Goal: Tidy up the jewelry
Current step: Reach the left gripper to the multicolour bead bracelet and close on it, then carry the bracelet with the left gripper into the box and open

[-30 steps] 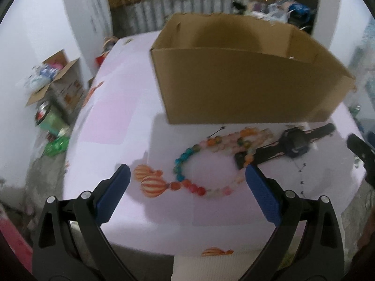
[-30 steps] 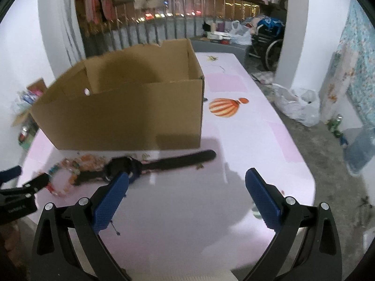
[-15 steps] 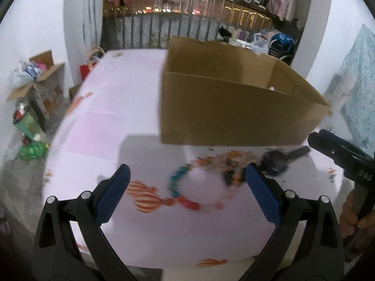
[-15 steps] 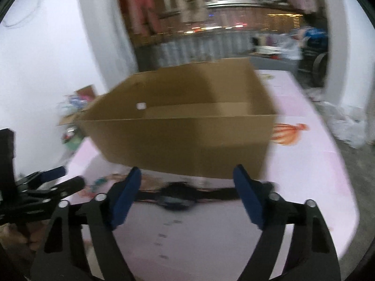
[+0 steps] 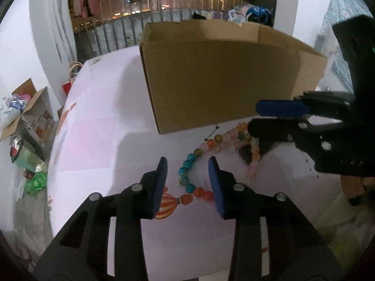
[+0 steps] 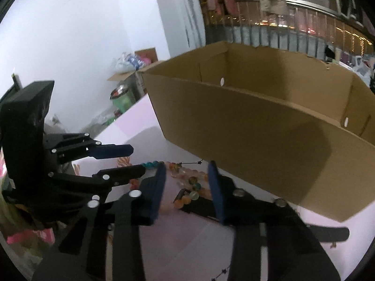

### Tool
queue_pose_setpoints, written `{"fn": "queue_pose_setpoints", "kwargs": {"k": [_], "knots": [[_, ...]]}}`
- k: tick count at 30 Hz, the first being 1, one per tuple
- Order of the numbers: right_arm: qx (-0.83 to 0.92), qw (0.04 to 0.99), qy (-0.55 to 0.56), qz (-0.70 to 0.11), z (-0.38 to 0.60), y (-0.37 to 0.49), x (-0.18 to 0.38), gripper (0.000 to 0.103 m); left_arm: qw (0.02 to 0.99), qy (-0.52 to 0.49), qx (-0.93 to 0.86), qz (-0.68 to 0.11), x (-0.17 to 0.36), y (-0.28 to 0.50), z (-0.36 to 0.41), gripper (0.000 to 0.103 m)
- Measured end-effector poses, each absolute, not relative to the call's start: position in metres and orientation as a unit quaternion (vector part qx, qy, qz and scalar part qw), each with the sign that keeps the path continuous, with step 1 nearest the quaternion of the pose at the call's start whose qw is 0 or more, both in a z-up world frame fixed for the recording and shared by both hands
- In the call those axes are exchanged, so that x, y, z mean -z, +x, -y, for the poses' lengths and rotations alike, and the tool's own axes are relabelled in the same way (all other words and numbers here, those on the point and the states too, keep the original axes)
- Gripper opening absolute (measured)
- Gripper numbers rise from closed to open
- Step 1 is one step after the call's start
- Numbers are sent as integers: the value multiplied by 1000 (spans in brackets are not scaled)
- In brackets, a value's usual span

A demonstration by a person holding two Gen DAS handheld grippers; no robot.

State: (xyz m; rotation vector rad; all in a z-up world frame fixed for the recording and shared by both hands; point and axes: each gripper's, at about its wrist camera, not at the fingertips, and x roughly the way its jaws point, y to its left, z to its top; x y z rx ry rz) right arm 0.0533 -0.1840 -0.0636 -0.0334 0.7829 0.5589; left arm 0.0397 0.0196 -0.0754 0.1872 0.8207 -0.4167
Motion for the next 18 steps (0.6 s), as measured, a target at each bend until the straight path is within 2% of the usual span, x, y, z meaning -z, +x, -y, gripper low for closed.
{"fn": "queue_pose_setpoints", "kwargs": {"k": [2,5,15,18], "knots": [[-271,882,-29,-383,174,61,67,21,886,92,208,-405,81,43,-22,23],[-276,874,-38,-398,175,65,72,17,879,91,216,-414,87,47,-23,17],[-269,861,-29,-431,177,72,82,16,879,99,217,-413,92,49,-20,15],[-268,862,-34,-429,177,77,87,12,882,100,213,-410,92,48,-18,11]]}}
